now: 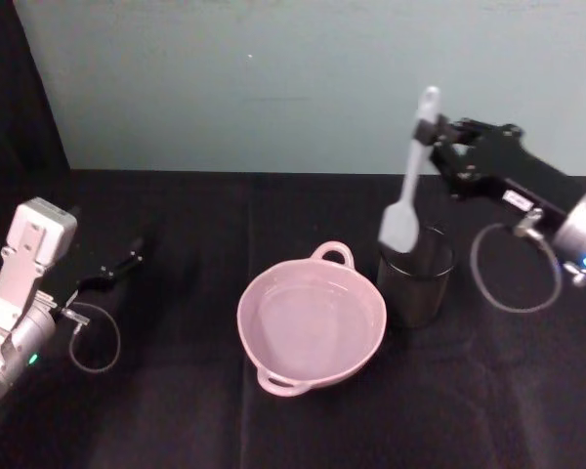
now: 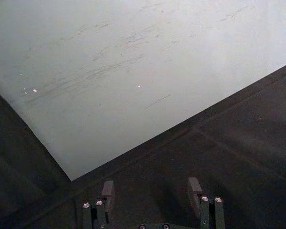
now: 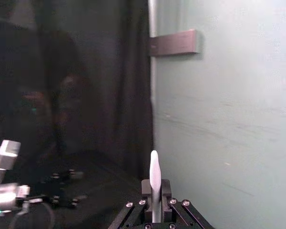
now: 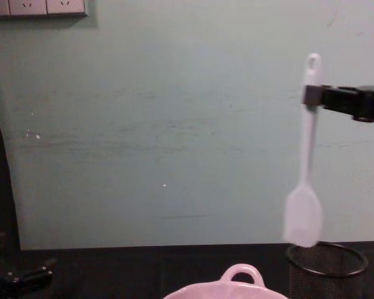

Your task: Use the one hand to pick up the spoon and stir the clear water in the bowl.

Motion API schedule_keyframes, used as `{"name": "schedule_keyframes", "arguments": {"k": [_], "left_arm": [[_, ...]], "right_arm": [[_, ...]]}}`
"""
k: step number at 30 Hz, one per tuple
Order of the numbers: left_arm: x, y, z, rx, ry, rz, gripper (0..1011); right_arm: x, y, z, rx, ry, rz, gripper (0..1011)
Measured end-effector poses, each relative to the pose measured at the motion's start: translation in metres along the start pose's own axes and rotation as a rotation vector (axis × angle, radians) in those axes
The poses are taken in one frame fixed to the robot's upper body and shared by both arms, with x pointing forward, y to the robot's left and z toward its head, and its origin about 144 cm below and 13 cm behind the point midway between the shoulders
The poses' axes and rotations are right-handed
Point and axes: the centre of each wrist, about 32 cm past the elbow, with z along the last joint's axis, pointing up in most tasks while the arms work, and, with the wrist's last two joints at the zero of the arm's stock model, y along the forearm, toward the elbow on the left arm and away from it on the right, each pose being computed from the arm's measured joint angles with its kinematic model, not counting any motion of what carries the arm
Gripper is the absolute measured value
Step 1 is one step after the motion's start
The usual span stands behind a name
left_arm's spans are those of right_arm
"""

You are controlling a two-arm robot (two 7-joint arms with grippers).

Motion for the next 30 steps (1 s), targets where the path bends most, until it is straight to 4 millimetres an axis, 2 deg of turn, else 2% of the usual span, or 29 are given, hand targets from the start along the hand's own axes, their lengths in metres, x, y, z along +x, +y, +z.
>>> {"name": "schedule_keyframes", "arguments": {"k": [7, 11, 14, 21, 30], "left_arm": [[0.0, 0.0, 0.0, 0.0, 0.0, 0.0, 1005], [0.0, 0.0, 0.0, 0.0, 0.0, 0.0, 1005], [0.0, 0.0, 0.0, 0.0, 0.0, 0.0, 1005], [0.0, 0.0, 0.0, 0.0, 0.0, 0.0, 1005], [0.0, 0.0, 0.0, 0.0, 0.0, 0.0, 1005]], "right_arm": [[-0.015, 0.028, -0.007, 0.01, 0.023, 0.094, 117], [-0.02, 0.041, -0.018, 0.002, 0.034, 0.128, 117], [-0.027, 0.049, -0.036, -0.001, 0.046, 0.15, 117], [-0.04, 0.051, -0.066, -0.02, 0.074, 0.164, 117], [-0.054, 0.051, -0.086, -0.028, 0.123, 0.177, 117]]}}
